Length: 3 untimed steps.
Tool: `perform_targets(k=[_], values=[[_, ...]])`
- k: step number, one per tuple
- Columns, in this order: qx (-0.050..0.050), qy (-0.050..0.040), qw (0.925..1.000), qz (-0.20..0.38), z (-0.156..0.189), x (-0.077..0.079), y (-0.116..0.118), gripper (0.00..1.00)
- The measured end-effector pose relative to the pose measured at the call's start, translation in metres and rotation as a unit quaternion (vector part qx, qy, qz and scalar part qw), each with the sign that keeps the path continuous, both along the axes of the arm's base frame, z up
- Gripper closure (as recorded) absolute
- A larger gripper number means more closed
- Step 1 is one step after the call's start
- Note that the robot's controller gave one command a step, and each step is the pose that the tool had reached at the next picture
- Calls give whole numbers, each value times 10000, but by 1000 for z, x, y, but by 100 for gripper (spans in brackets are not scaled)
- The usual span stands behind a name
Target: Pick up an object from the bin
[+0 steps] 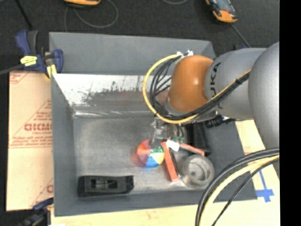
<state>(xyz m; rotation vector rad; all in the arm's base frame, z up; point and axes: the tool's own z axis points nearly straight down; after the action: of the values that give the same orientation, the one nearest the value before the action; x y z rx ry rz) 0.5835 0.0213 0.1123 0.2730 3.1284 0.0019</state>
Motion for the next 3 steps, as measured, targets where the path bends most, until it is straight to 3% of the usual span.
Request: perform_targets(k=[1,3], values=[[-1,15,10000,2,18,-1,0,100],[-1,-37,10000,4,43,2,0,100]])
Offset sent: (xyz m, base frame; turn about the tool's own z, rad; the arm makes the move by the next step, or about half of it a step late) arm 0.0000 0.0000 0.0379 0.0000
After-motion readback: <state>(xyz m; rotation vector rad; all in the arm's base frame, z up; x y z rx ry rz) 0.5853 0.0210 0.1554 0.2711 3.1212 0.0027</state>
